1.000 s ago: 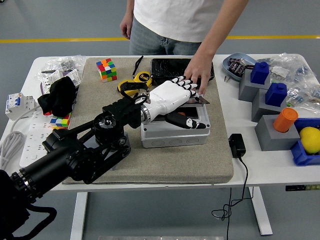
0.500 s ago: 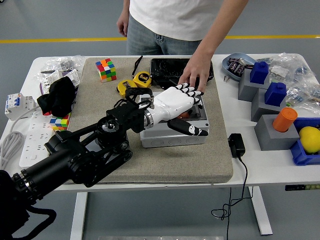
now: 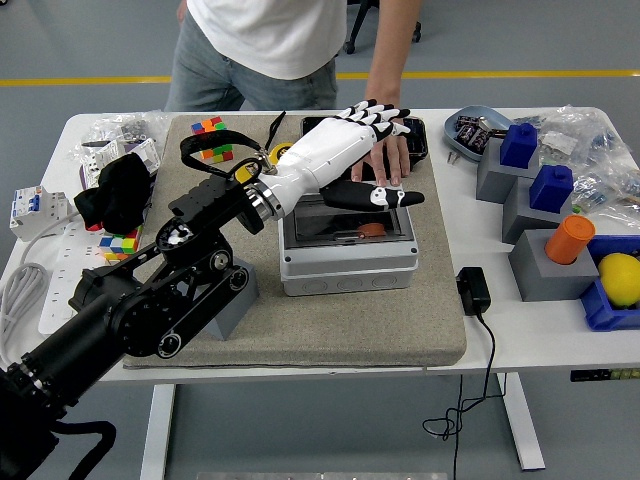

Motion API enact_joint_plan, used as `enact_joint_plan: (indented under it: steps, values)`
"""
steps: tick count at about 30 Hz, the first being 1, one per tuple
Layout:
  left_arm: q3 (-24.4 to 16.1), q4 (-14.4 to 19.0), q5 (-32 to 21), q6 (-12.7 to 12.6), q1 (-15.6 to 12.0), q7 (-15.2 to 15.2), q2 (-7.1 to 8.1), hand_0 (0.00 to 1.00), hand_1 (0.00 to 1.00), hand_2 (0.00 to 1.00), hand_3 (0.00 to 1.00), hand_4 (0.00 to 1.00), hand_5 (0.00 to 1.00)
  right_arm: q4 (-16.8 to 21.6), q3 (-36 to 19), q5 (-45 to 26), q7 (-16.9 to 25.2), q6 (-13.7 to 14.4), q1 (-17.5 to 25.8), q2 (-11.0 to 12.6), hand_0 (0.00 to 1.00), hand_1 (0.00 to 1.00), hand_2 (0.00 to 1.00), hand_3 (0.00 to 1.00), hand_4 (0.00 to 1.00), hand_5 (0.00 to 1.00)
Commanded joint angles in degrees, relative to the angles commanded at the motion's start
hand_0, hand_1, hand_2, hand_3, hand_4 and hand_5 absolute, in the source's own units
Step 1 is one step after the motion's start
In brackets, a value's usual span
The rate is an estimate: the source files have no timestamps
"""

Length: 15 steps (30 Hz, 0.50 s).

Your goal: Fetch the battery,place it into the box,close the lid of the box

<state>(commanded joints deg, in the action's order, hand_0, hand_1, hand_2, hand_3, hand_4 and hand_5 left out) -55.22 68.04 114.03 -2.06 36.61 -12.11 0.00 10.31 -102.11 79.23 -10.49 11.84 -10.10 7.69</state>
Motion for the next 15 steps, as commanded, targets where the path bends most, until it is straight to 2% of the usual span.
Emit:
enact_joint_plan:
  steps: [4,5,9,15]
  values:
    - [-4.1,3.0,-9.7,3.2,-2.3,-0.1,0.00,0.998,0.998,0.998,0.998,0.998,0.998,0.0,-0.1,0.1,0.0,0.0,0.1,-0.1,0.844,0.784,0.777,0.794,0.998,0.962]
    - [-5.9,4.1,-12.3,4.8,-3.4,0.4,0.00,0.998,0.998,0.998,0.998,0.998,0.998,0.0,-0.1,0.1,0.1,0.0,0.1,-0.1,0.844,0.784,0.777,0.794,0.998,0.962]
    - [-10.9,5.5,-21.6,8.0,-5.8,1.2,0.10,0.998,0.998,0.998,0.998,0.998,0.998,0.0,-0.4,0.4,0.0,-0.1,0.2,-0.2,0.845,0.784,0.776,0.794,0.998,0.962]
    - [-19.4,5.5,-35.8,12.8,-10.8,3.6,2.41,0.998,0.998,0.998,0.998,0.998,0.998,0.0,-0.8,0.9,0.1,-0.3,0.4,-0.3,0.845,0.785,0.778,0.794,0.998,0.964]
